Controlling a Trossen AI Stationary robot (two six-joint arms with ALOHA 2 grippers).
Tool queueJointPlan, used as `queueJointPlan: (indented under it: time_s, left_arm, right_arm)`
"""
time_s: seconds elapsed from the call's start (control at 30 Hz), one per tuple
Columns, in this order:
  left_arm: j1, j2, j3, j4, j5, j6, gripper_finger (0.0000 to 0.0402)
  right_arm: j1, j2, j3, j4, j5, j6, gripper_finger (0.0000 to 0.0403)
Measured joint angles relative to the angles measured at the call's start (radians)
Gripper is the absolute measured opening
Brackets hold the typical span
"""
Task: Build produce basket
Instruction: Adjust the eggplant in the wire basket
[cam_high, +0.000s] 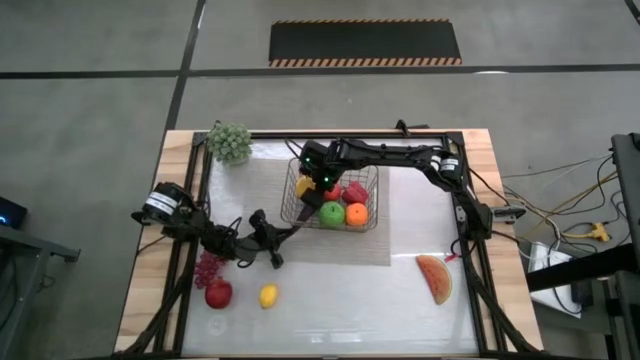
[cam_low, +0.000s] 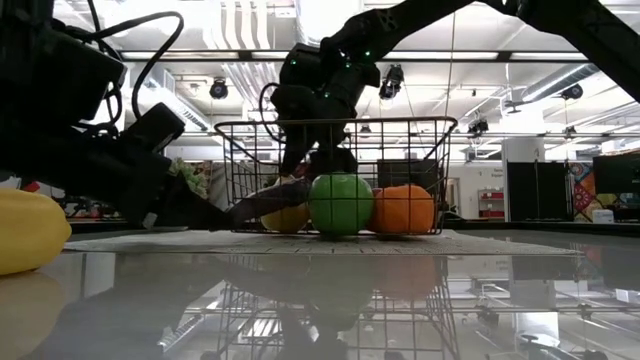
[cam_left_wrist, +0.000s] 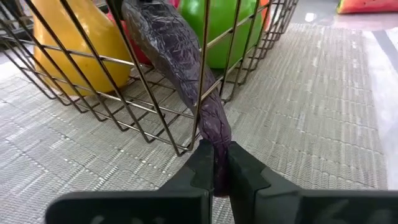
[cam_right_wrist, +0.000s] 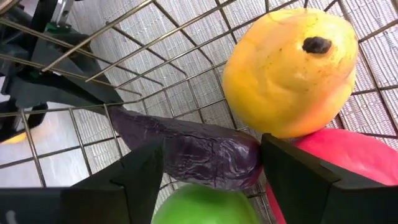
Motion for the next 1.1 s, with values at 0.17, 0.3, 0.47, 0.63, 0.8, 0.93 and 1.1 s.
queueJointPlan:
  time_s: [0.17,0.3,0.47,0.63,0.8,0.93,1.1]
  left_arm:
    - [-0.004,0.0,0.0,-0.002,-0.033,0.018,0.0003]
    - [-0.004,0.0,0.0,-0.004,-0.03,0.018,0.0003]
    - [-0.004,0.0,-0.002,-0.005,-0.017,0.01,0.0029]
    - [-0.004,-0.001,-0.006,-0.005,-0.006,-0.011,0.0057]
    - [-0.003,-0.002,-0.01,-0.002,-0.003,-0.036,0.0082]
    - [-0.002,-0.004,-0.015,0.011,-0.004,-0.063,0.0101]
    - [0.0,-0.004,-0.023,0.0,-0.003,-0.088,0.0124]
  right_arm:
    - [-0.001,0.0,0.0,0.001,-0.034,0.037,0.0274]
    - [0.002,-0.001,0.0,0.003,-0.058,0.033,0.0281]
    - [0.005,-0.001,0.012,0.007,-0.076,0.018,0.0268]
    - [0.005,-0.002,0.05,0.014,-0.085,0.008,0.0242]
    - [0.009,-0.002,0.092,0.013,-0.097,0.003,0.0217]
    - [0.012,-0.002,0.124,-0.014,-0.103,-0.012,0.0206]
    - [0.023,-0.005,0.147,-0.023,-0.12,-0.021,0.0203]
